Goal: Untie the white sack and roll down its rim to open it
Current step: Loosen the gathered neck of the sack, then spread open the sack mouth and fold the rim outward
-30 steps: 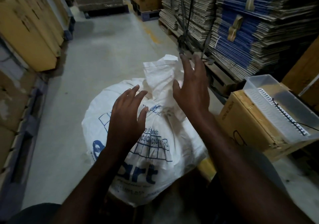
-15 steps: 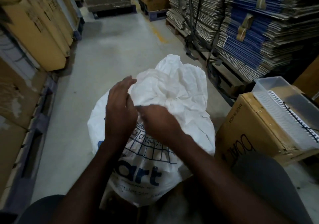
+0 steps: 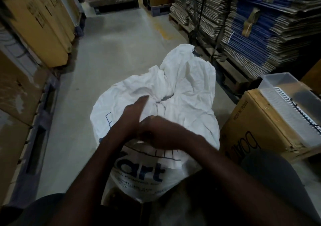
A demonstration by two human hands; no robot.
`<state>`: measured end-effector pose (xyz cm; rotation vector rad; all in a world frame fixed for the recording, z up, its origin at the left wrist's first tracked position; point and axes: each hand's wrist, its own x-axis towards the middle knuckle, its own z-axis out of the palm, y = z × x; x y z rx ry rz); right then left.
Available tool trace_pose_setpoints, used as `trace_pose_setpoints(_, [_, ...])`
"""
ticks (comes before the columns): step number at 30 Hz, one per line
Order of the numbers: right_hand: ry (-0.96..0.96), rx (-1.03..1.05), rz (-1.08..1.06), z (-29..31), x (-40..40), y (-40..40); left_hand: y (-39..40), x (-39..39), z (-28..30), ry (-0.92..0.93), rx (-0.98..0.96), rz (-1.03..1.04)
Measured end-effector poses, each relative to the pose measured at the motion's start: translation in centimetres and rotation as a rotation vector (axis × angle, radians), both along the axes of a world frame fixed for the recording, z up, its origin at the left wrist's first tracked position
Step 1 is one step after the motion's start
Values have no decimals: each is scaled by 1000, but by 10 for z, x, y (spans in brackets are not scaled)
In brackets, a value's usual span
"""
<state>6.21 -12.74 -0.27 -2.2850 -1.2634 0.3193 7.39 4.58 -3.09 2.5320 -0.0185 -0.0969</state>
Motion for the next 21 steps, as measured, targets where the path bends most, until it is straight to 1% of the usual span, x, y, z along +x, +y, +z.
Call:
trace_pose_setpoints(1, [-14, 107, -62, 1, 8, -9, 2, 0, -2, 11, 1, 9])
trace_pose_setpoints(2, [-33, 206, -140, 2, 17, -17, 2, -3, -2, 14, 62, -6])
trace_pose_setpoints(3, [-62, 263, -224, 2, 27, -23, 3, -5, -5, 16, 120, -4])
trace_pose_setpoints(4, [-109, 267, -293, -1, 38, -27, 6, -5, -8, 34, 147, 28])
trace_pose_setpoints(5, [-170, 201, -338, -3, 49, -29, 7, -6, -11, 58, 160, 73])
trace_pose_setpoints(7, [-212, -51, -367, -15, 67, -29, 9, -3, -14, 122, 152, 154])
trace_pose_setpoints(9, [-179, -218, -398, -29, 77, -32, 10, -2, -12, 202, 73, 219])
trace_pose_setpoints(11, [-138, -316, -442, -33, 73, -37, 18, 3, -8, 280, -1, 287])
trace_pose_setpoints(14, [-61, -479, -480, -24, 52, -42, 40, 10, 3, 342, 149, 335])
trace_pose_setpoints(16, [-27, -562, -423, -18, 34, -39, 45, 11, 9, 312, 164, 344])
trace_pose_setpoints(18, [38, -576, -345, -11, 14, -35, 32, 5, 12, 232, 164, 385])
trace_pose_setpoints(21, [82, -571, -269, -3, 4, -30, 3, -4, 15, -64, 313, 391])
